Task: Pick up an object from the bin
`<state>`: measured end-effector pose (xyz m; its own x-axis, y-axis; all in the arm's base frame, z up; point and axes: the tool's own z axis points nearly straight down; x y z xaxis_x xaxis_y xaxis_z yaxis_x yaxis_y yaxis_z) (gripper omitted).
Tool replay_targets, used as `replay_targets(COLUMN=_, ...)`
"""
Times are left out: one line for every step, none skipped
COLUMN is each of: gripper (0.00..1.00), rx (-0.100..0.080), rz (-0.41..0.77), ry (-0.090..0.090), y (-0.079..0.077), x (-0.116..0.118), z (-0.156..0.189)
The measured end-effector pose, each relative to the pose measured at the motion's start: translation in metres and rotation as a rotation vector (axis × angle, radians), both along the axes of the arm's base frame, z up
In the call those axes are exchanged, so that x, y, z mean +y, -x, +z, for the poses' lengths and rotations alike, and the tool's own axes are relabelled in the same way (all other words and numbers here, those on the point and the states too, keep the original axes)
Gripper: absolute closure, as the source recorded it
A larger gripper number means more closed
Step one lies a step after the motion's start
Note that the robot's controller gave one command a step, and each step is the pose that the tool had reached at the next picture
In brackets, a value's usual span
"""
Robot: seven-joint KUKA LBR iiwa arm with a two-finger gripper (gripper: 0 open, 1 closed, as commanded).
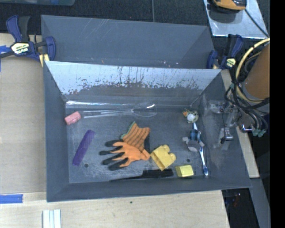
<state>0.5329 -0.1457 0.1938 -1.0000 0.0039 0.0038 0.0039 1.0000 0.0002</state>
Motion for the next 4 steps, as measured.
replay_targets(gripper=0.0, rx=-0.008, rz=0.003, ry=0.001, y=-0.002, x=0.001, z=0.004)
replay_targets(gripper=0.0, rx=-0.012, rz=-0.041, ry=0.002, y=0.011, x=0.072, z=-0.093)
replay_targets(gripper=0.0, rx=-0.027, rz=0.098, ry=0.007, y=0.02, x=0.127, z=-0.059)
replay_targets(gripper=0.0, rx=-0.003, rz=-0.025, ry=0.002, y=0.033, x=0.166, z=-0.097)
